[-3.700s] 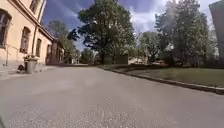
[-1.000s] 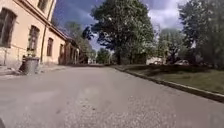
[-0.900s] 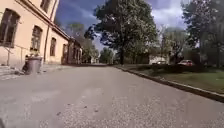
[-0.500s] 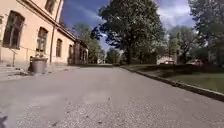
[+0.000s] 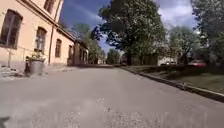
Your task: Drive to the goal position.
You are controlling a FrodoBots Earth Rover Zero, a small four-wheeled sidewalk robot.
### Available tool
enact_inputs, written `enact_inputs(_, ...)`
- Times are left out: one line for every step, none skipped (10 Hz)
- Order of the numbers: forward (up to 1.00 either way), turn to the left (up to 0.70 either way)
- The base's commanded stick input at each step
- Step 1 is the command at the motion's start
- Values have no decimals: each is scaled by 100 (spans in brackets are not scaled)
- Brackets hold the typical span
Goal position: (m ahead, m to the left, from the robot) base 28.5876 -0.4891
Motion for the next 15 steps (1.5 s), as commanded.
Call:
enact_inputs(70,6)
enact_inputs(70,6)
enact_inputs(70,-10)
enact_inputs(70,-29)
enact_inputs(70,-29)
enact_inputs(70,6)
enact_inputs(70,2)
enact_inputs(70,-15)
enact_inputs(70,-29)
enact_inputs(70,-21)
enact_inputs(70,-7)
enact_inputs(70,6)
enact_inputs(70,6)
enact_inputs(70,6)
enact_inputs(70,6)
